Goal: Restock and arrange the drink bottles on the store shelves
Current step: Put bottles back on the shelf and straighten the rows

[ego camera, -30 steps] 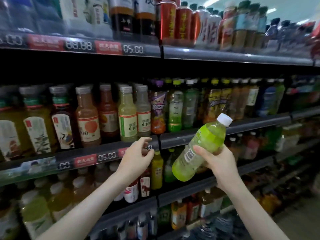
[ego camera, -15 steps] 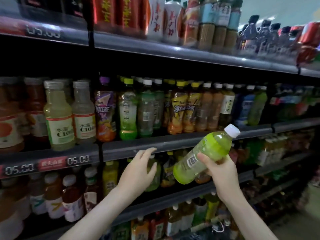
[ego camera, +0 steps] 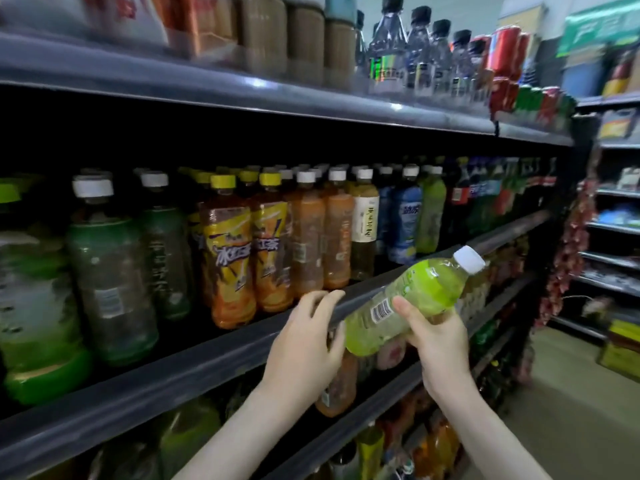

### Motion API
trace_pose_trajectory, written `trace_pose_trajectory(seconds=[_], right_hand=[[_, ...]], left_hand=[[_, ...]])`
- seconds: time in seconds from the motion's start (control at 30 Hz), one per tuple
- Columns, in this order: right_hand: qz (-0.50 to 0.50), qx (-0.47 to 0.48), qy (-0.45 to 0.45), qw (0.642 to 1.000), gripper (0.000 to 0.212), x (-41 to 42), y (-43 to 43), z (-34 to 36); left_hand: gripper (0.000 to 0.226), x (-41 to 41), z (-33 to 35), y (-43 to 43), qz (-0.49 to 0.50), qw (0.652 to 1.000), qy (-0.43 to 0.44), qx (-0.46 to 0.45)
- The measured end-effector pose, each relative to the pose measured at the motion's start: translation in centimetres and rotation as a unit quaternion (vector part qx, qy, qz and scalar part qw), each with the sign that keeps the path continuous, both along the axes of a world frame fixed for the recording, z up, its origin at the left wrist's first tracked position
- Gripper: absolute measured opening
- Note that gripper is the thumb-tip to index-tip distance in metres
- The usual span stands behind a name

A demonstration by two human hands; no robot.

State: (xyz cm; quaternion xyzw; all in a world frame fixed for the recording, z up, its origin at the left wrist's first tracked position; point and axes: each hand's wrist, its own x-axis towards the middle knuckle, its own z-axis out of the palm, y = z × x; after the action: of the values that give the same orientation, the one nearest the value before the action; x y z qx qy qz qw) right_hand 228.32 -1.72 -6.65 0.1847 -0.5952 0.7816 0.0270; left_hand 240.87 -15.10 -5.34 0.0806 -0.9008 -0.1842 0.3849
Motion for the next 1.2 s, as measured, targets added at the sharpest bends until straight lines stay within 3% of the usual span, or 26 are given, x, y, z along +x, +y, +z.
trace_pose_trajectory(seconds=[0.1, 0.3, 0.5, 0.67, 0.8, 1.0, 1.2], right_hand=[[-0.046, -0.019, 0.014, 0.999, 0.051, -4.6, 1.7, 0.6], [-0.126, -0.034, 0.054, 0.990, 0.074, -15.0, 5.1, 2.5], [-0.136, 0.002, 0.087, 0.987, 0.066, -27.0, 6.8, 4.4], [-0.076, -0.002, 0.125, 0.989, 0.060, -34.8, 6.5, 5.8], [-0.039, 0.056, 0.164, 0.984, 0.056, -38.8, 4.8, 6.2], [0.013, 0.130, 0.142, 0.981, 0.061, -42.9, 1.8, 7.0], [0.055, 0.260, 0.164, 0.950, 0.067, -45.1, -1.2, 7.2]], left_hand=[[0.046, -5.6, 0.6, 1.0, -0.028, 1.000, 0.010, 0.001], [0.054, -17.4, 1.3, 3.6, -0.022, 0.999, 0.010, -0.022], [0.084, -29.3, 2.3, 5.4, 0.097, 0.995, 0.024, -0.013], [0.115, -37.0, 2.4, 5.3, 0.232, 0.961, 0.110, -0.107], [0.115, -39.6, 2.3, 4.1, 0.294, 0.940, 0.127, -0.113], [0.117, -40.9, 2.1, 3.3, 0.336, 0.923, 0.137, -0.126], [0.122, -40.9, 2.0, 2.8, 0.345, 0.914, 0.149, -0.151]])
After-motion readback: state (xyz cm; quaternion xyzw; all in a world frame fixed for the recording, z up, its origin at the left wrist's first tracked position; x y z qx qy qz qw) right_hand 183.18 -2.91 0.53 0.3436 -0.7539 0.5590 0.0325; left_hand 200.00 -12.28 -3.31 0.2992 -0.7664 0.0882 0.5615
